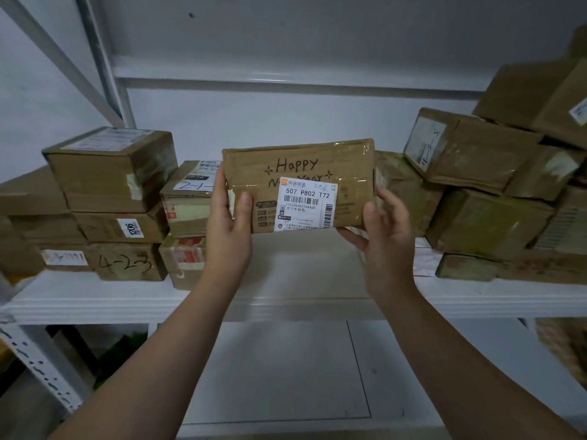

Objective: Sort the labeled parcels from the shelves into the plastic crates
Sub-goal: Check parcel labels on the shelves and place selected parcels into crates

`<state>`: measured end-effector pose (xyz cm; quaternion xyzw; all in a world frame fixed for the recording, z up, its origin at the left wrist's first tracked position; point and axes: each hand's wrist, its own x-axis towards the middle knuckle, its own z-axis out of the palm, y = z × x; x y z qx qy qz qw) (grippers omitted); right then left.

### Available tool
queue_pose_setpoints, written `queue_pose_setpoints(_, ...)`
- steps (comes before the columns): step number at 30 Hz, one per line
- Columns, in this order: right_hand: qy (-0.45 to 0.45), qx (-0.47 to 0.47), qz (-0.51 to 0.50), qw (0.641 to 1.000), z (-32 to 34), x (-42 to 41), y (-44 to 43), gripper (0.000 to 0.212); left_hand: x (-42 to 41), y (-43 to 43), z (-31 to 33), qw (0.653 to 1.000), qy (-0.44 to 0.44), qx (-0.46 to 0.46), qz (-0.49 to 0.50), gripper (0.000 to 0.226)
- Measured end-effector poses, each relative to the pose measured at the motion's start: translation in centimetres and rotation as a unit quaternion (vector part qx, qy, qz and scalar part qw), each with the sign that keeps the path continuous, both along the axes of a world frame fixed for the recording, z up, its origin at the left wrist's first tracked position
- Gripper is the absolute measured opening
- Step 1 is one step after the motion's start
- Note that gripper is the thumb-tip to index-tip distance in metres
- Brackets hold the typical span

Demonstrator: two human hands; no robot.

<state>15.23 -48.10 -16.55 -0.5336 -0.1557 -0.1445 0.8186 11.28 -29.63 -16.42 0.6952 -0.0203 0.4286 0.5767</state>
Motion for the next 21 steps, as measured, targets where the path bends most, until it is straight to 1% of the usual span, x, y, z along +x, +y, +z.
queue_pose_setpoints(5,-0.011,-0.009,-0.003,1.0,-0.3,0.2,0.6,0.023,0.2,0.6,-0.1,1.0,0.001,-0.013,-0.005,0.051)
queue_pose_setpoints(9,-0.014,-0.004,-0.002,1.0,-0.1,0.3,1.0,0.021,0.1,0.8,-0.1,1.0,0.0,-0.013,0.012,0.051)
queue_pose_setpoints(13,0.016,0.041,-0.02,0.999,0.7,0.3,1.6,0.01,-0.8,0.8,0.3,0.999,-0.018,-0.028,-0.008,0.051)
queue_pose_setpoints(14,0.029,0.055,-0.03,0.998,0.9,0.4,1.8,0.011,-1.2,1.0,0.3,0.999,-0.025,-0.024,-0.015,0.054)
queue_pose_setpoints(15,0.043,0.063,-0.044,0.996,1.1,0.6,1.9,0.014,-1.7,1.2,0.3,0.999,-0.032,0.002,-0.016,0.057)
queue_pose_setpoints(18,0.093,0.08,-0.057,0.991,2.4,1.7,2.4,0.019,-3.3,2.7,0.5,0.988,-0.021,0.15,-0.03,0.071)
queue_pose_setpoints(20,0.144,0.08,-0.019,0.986,3.4,2.9,3.2,0.021,-4.1,4.1,0.9,0.963,0.003,0.265,-0.046,0.081)
queue_pose_setpoints(21,0.165,0.071,0.013,0.984,3.8,3.4,3.7,0.025,-4.3,4.7,1.2,0.943,0.01,0.33,-0.037,0.086)
